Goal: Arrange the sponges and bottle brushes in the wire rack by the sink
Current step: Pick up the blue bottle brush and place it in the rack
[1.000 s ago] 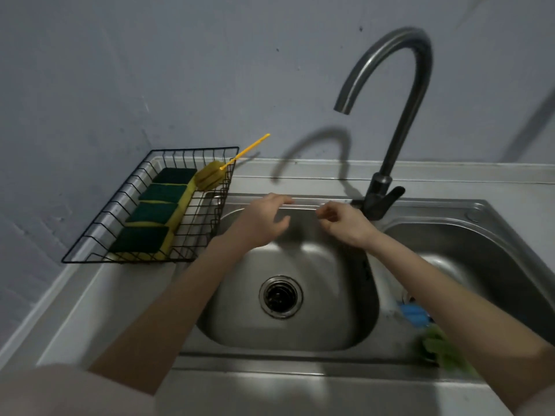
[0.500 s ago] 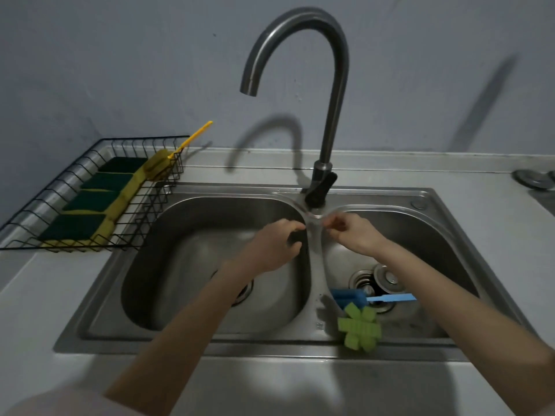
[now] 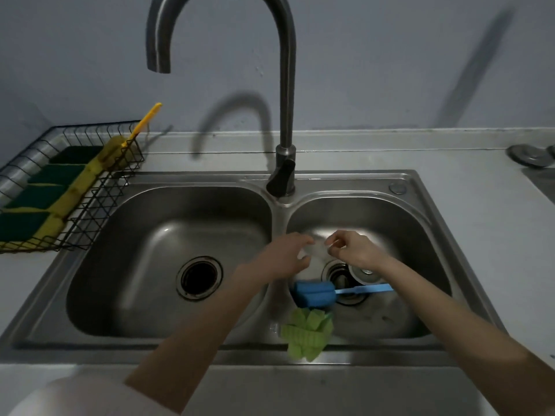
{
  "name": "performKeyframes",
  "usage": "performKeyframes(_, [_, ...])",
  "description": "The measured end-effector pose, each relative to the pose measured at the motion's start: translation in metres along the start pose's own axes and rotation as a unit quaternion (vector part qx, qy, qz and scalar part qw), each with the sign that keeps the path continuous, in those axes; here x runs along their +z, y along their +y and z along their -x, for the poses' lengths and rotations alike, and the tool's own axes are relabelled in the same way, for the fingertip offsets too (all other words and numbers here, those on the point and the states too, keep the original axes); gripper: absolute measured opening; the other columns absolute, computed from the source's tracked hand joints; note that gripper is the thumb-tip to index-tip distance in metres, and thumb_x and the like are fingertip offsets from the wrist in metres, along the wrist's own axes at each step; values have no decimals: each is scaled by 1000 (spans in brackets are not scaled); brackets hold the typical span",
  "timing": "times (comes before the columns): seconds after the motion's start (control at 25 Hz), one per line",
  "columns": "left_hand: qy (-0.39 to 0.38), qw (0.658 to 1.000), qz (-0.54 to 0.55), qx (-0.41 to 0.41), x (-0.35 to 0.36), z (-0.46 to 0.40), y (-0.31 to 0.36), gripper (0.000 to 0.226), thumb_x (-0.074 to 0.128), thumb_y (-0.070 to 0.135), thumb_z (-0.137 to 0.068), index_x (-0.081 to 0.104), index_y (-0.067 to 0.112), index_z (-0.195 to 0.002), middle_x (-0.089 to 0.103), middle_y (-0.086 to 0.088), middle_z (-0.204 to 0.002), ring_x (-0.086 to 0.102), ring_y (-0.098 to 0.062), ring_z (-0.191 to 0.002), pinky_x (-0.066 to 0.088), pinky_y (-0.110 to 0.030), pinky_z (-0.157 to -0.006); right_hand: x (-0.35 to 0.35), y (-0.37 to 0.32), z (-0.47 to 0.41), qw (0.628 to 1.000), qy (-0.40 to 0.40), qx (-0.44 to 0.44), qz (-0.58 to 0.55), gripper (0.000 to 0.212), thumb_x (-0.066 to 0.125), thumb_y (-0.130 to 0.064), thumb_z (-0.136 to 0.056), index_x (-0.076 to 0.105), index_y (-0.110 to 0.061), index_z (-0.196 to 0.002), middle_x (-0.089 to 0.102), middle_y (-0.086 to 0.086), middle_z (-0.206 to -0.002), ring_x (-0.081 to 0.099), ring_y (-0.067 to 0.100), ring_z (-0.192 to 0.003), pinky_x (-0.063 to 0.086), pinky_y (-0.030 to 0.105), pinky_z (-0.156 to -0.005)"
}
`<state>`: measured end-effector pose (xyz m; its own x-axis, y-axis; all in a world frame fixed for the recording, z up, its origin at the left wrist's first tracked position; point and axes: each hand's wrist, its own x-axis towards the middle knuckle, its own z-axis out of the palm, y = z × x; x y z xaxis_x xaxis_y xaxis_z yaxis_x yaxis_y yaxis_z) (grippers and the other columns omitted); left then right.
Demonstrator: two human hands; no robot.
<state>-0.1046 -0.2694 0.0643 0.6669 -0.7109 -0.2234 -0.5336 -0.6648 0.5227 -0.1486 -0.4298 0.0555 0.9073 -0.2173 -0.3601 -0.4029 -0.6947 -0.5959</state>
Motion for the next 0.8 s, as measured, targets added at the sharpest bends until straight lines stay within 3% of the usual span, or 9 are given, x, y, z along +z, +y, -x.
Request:
performKeyframes(0.2, [-76, 994, -70, -17, 26, -33, 9, 47, 49, 20, -89, 38, 11, -133, 44, -14, -138, 42, -30, -125, 36, -39, -105, 5, 43, -14, 991, -72, 24, 111, 34, 53, -15, -84, 61, -9, -117, 64, 12, -123, 58, 27, -115, 44, 29, -92])
performKeyframes(0.4, [-164, 980, -108, -20, 60, -48, 6, 42, 51, 20, -87, 46, -1, -123, 52, -23, -129, 48, -36, -118, 42, -43, -99, 37, 68, -19, 967, -158, 37, 198, 42, 57, -26, -84, 57, -10, -122, 61, 13, -128, 56, 28, -119, 46, 30, -95])
performKeyframes(0.64, [-246, 958, -131, -59, 77, -49, -3, 45, 55, 18, -85, 43, 2, -125, 49, -22, -130, 50, -35, -115, 44, -41, -93, 55, 75, -19, 971, -131, 41, 193, 37, 57, -24, -87, 55, -8, -120, 59, 15, -129, 55, 28, -121, 44, 32, -96])
performKeyframes(0.8, [-255, 957, -120, -69, 80, -50, 0, 46, 57, 17, -84, 43, 4, -125, 48, -20, -130, 51, -34, -114, 45, -42, -92, 51, 75, -20, 975, -107, 27, 195, 33, 61, -22, -83, 60, -9, -114, 62, 13, -124, 58, 28, -117, 45, 31, -95])
